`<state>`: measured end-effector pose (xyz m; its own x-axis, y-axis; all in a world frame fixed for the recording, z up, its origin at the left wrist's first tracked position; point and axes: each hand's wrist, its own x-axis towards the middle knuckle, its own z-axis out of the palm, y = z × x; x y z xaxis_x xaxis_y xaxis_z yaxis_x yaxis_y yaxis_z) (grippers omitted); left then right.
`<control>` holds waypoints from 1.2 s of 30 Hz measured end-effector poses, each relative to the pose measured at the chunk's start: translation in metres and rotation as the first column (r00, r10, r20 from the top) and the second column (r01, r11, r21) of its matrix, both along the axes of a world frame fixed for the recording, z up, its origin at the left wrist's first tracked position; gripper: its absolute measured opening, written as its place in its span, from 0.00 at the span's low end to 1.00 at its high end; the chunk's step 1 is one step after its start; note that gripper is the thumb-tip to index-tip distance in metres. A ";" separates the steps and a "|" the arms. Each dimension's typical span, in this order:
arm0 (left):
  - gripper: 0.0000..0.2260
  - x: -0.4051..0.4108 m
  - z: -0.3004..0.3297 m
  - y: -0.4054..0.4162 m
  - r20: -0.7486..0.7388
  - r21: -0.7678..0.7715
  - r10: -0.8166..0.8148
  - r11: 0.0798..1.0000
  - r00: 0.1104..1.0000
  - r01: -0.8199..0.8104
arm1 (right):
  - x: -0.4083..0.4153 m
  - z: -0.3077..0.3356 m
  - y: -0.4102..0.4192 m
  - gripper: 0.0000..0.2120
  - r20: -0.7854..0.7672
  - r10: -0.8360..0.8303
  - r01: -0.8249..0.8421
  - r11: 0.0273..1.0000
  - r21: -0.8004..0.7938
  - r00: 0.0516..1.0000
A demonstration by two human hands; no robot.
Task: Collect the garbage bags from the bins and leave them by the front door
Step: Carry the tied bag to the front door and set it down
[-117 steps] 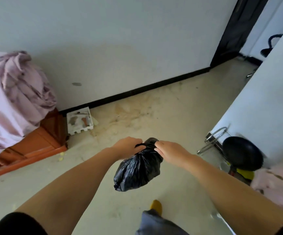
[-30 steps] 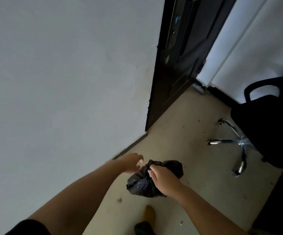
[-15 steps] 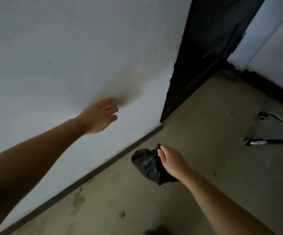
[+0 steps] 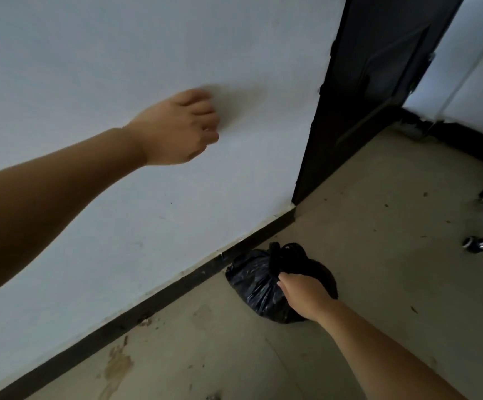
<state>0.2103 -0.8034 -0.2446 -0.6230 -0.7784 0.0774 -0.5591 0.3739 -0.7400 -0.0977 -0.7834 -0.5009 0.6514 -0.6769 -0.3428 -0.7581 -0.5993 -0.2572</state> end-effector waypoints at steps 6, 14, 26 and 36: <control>0.13 -0.005 0.008 0.000 -0.087 0.056 0.001 0.998 0.996 0.004 | -0.007 0.055 0.004 0.13 -0.118 -0.072 0.075 0.997 0.027 0.990; 0.14 -0.030 0.049 0.008 -0.175 0.393 0.269 0.901 0.947 -0.183 | 0.004 0.226 -0.033 0.24 -0.415 0.090 0.027 0.963 0.267 0.905; 0.17 -0.107 0.229 0.062 -0.248 0.842 0.806 0.454 0.538 -0.292 | 0.002 0.484 -0.033 0.22 -0.331 0.024 0.018 0.992 0.125 0.943; 0.17 -0.109 0.288 0.183 -0.275 0.864 0.930 0.350 0.243 -0.362 | 0.037 0.562 0.056 0.18 -0.248 0.052 -0.056 0.998 -0.006 0.967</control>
<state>0.1013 -0.6208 0.0432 0.1995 -0.8605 -0.4688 -0.9372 -0.3072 0.1651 -0.0605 -0.7271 0.0609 0.5833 -0.6483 -0.4893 -0.7635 -0.6432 -0.0579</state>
